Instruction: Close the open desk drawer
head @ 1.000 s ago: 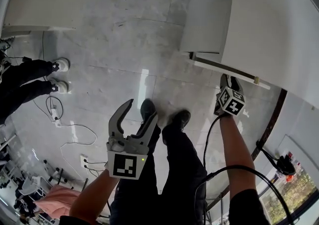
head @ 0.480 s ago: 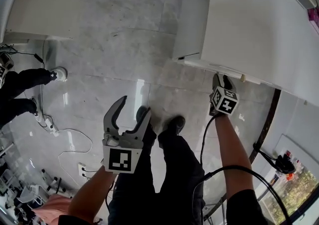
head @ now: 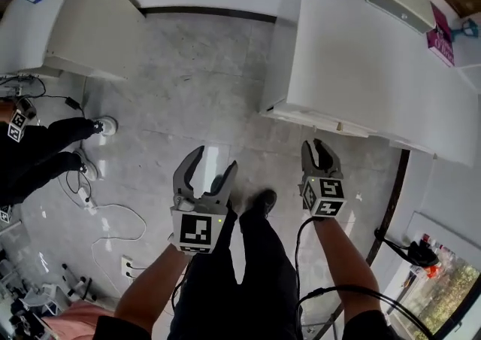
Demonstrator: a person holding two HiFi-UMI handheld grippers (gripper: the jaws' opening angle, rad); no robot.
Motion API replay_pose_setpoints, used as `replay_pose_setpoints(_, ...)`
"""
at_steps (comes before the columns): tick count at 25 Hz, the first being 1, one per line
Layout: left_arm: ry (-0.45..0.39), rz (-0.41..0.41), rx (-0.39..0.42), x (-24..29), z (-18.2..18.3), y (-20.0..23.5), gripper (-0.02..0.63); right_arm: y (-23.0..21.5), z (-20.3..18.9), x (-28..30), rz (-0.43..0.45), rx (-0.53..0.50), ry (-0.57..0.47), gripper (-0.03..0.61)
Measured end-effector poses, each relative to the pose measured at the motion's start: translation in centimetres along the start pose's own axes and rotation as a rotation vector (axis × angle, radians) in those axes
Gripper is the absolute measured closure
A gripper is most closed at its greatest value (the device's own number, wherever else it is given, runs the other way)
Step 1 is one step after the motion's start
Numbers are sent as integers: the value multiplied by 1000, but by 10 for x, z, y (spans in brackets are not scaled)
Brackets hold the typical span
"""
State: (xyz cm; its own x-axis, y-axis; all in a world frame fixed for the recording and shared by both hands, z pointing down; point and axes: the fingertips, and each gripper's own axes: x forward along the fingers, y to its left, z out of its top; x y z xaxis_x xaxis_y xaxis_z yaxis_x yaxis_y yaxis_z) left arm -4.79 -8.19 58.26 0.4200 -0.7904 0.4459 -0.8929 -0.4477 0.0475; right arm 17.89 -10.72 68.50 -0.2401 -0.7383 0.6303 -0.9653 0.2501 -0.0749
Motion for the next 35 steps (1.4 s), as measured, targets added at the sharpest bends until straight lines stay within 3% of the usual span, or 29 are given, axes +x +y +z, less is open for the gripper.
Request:
replay_pose_setpoints(5, -51, 24, 5, -34, 55, 11, 333, 30, 87, -52, 13, -23, -127, 486)
replay_pose_setpoints(12, -148, 41, 9, -52, 134, 13, 333, 28, 176, -106, -44, 11, -263, 489)
replay_pose_setpoints(21, -401, 19, 71, -101, 320, 1, 333, 55, 342, -216, -37, -69, -510, 508)
replay_pose_setpoints(25, -499, 28, 92, -129, 384, 1, 333, 83, 408, -264, -28, -117, -648, 526)
replay_pose_setpoints(29, -566, 46, 124, -150, 425, 6, 333, 103, 456, -300, -15, -143, -749, 537)
replay_pose_setpoints(35, -618, 63, 132, -175, 457, 6, 333, 115, 491, -345, -1, -168, -838, 549)
